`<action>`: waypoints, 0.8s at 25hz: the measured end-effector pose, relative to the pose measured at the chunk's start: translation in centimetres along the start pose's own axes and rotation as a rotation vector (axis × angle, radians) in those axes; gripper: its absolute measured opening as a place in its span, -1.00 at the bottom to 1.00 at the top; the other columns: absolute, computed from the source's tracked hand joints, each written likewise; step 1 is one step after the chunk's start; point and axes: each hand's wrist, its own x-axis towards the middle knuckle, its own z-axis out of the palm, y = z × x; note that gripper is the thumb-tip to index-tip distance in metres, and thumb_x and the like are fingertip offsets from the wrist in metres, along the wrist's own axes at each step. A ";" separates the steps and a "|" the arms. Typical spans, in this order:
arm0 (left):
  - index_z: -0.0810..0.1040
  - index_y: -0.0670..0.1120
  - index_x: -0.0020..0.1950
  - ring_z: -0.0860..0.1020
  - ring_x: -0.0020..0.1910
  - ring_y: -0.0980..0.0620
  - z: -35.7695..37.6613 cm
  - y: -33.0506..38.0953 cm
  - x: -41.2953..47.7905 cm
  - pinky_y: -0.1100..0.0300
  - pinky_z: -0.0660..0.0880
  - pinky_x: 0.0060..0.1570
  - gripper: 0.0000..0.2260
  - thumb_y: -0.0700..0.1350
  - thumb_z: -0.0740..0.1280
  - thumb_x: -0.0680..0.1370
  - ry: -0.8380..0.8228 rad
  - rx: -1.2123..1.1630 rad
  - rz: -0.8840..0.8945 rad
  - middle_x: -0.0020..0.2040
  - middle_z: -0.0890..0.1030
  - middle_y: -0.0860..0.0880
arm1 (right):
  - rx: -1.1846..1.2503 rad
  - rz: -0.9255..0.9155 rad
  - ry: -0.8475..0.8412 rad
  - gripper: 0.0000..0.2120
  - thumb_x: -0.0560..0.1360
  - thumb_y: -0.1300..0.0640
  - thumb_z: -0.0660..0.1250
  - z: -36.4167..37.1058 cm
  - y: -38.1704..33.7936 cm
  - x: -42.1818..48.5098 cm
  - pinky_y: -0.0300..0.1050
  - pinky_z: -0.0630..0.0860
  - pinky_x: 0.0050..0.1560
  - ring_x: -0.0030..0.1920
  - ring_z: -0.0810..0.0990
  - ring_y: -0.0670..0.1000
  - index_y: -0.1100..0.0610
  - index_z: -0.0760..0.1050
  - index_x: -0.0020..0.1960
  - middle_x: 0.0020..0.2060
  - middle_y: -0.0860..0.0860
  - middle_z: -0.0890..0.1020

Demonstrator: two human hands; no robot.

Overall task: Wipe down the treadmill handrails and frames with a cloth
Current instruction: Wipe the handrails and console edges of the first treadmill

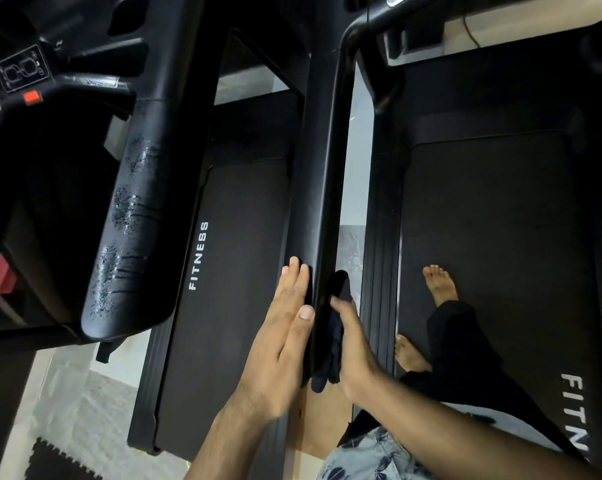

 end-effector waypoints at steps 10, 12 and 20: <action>0.17 0.02 0.56 0.09 0.53 0.27 -1.4 0.4 2.2 0.27 0.06 0.49 -0.55 0.06 0.05 0.67 -0.010 0.056 -0.066 0.56 0.16 0.22 | -0.163 -0.105 -0.074 -0.58 0.60 0.29 0.14 -2.2 -2.8 1.8 -0.08 0.41 -0.43 -0.29 0.58 0.36 -0.07 0.49 0.33 -0.09 0.24 0.69; 0.16 0.04 0.57 0.06 0.54 0.27 -1.3 0.6 3.6 0.28 0.04 0.49 -0.55 0.06 0.05 0.67 -0.018 0.108 -0.046 0.56 0.13 0.24 | -0.071 -0.109 -0.027 -0.57 0.51 0.32 0.16 -2.0 -3.8 3.1 -0.04 0.54 -0.14 0.09 0.62 0.36 0.02 0.56 0.28 0.09 0.19 0.69; 0.04 0.06 0.59 -0.09 0.54 0.29 -0.9 1.6 8.0 0.36 -0.06 0.48 -0.47 0.18 0.00 0.65 -0.046 0.261 0.010 0.58 -0.04 0.28 | 0.089 -0.190 0.000 -0.54 0.49 0.32 0.09 -1.2 -7.5 6.3 -0.16 0.58 -0.12 0.01 0.65 0.03 0.03 0.57 0.25 0.08 0.11 0.68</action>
